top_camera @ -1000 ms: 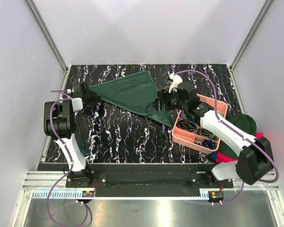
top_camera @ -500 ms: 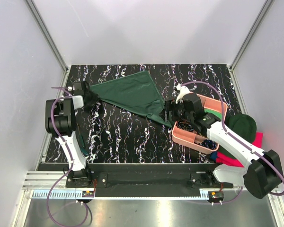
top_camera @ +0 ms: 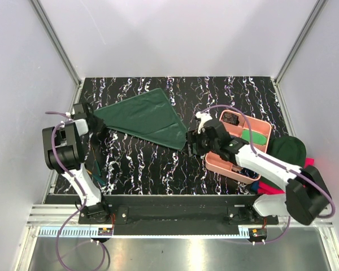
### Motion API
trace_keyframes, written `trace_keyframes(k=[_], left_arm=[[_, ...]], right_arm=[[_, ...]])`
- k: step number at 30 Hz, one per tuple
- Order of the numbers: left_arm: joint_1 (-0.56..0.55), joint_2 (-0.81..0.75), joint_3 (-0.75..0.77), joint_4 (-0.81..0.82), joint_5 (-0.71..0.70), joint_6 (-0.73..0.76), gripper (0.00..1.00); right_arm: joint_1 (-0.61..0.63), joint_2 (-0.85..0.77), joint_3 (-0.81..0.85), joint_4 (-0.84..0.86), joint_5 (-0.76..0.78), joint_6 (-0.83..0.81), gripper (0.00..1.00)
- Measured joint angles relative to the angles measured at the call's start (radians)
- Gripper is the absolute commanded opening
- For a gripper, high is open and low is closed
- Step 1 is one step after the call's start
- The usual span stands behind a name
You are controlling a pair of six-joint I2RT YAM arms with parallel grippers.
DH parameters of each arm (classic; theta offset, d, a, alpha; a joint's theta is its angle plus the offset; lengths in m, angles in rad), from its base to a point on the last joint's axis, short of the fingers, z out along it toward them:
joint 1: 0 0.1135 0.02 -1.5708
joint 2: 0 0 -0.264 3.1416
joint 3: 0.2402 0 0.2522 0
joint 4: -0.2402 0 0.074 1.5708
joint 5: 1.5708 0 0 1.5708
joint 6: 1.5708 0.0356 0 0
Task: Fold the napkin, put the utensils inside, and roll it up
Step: Fold the napkin
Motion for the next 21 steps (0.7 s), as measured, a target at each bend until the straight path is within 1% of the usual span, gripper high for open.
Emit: trace_keyframes(k=[5, 6, 7, 8, 10, 12, 14, 15, 16, 17, 18, 21], left_arm=[[0.021, 0.000, 0.040, -0.084, 0.004, 0.042, 0.00], [0.022, 0.005, 0.060, -0.108, 0.008, 0.056, 0.02], [0.022, 0.008, 0.075, -0.123, 0.009, 0.067, 0.08], [0.023, 0.013, 0.092, -0.138, 0.012, 0.081, 0.24], [0.024, 0.021, 0.120, -0.163, 0.023, 0.108, 0.48], [0.023, 0.022, 0.138, -0.189, 0.034, 0.130, 0.71], [0.024, 0.022, 0.152, -0.218, 0.048, 0.150, 0.78], [0.024, 0.022, 0.156, -0.231, 0.053, 0.159, 0.92], [0.024, 0.020, 0.159, -0.246, 0.058, 0.168, 0.97], [0.024, 0.016, 0.160, -0.259, 0.062, 0.178, 0.99], [0.024, 0.007, 0.160, -0.272, 0.066, 0.185, 0.99], [0.024, -0.049, 0.159, -0.328, 0.080, 0.200, 0.99]], right_arm=[[0.029, 0.119, 0.024, 0.008, 0.008, -0.001, 0.79], [0.029, 0.145, 0.035, 0.008, 0.011, -0.001, 0.79], [0.029, 0.160, 0.042, 0.008, 0.014, -0.001, 0.79], [0.029, 0.174, 0.050, 0.009, 0.019, -0.001, 0.79], [0.029, 0.198, 0.068, 0.008, 0.032, -0.003, 0.79], [0.029, 0.224, 0.093, 0.008, 0.042, -0.013, 0.75], [0.029, 0.257, 0.131, 0.008, 0.055, -0.030, 0.73], [0.029, 0.280, 0.155, 0.006, 0.060, -0.041, 0.72], [0.029, 0.303, 0.183, 0.006, 0.062, -0.051, 0.70], [0.029, 0.330, 0.214, 0.006, 0.063, -0.063, 0.69], [0.029, 0.356, 0.244, 0.006, 0.063, -0.073, 0.65], [0.024, 0.442, 0.343, 0.007, 0.058, -0.104, 0.60]])
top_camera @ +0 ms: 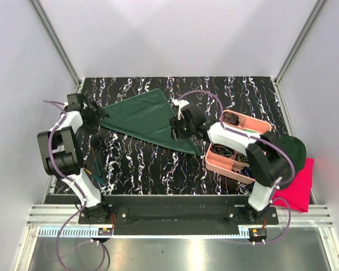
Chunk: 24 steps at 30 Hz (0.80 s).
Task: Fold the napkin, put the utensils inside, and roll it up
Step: Fold the napkin
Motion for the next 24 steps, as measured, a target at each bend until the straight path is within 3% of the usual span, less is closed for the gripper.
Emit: trace_keyframes(k=[12, 24], left_arm=[[-0.074, -0.394, -0.045, -0.035, 0.027, 0.085, 0.99], [-0.089, -0.414, -0.045, -0.055, 0.075, 0.114, 0.99]], right_arm=[[-0.097, 0.383, 0.402, -0.033, -0.035, -0.051, 0.49], [-0.132, 0.516, 0.533, -0.090, -0.059, -0.058, 0.41]])
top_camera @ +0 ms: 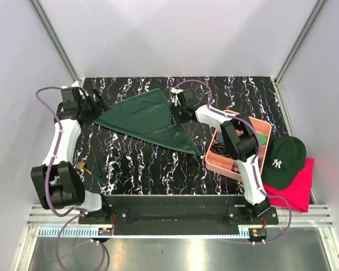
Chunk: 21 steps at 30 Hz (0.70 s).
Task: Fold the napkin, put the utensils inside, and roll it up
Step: Fold the napkin
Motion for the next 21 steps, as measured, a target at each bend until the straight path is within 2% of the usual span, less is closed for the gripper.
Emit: trace_keyframes(k=[5, 10, 16, 21], left_arm=[[0.000, 0.000, 0.000, 0.000, 0.021, 0.000, 0.99], [0.000, 0.000, 0.000, 0.000, 0.034, 0.000, 0.99], [0.000, 0.000, 0.000, 0.000, 0.042, -0.001, 0.99], [0.000, 0.000, 0.000, 0.001, 0.053, -0.004, 0.99]], right_arm=[[0.000, 0.012, 0.006, -0.007, 0.002, 0.000, 0.41], [0.000, 0.014, 0.006, -0.013, 0.002, 0.000, 0.28], [0.000, 0.021, 0.013, -0.014, 0.002, 0.000, 0.19], [0.000, 0.021, 0.018, -0.019, 0.003, 0.000, 0.18]])
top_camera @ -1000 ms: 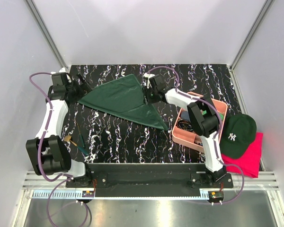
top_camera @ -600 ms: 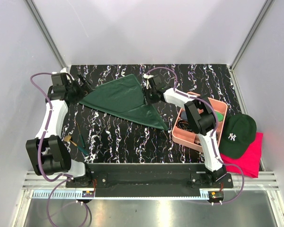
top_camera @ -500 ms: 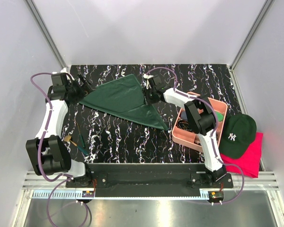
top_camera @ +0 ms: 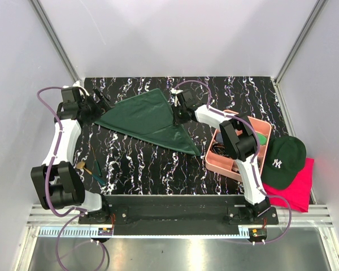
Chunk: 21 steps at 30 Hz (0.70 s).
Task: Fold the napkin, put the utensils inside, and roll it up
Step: Fold the napkin
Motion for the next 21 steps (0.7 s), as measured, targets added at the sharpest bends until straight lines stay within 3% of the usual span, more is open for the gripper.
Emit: trace_keyframes(k=[21], left_arm=[[0.000, 0.000, 0.000, 0.003, 0.040, -0.016, 0.99]], right_arm=[[0.000, 0.002, 0.065, -0.036, 0.056, -0.042, 0.15]])
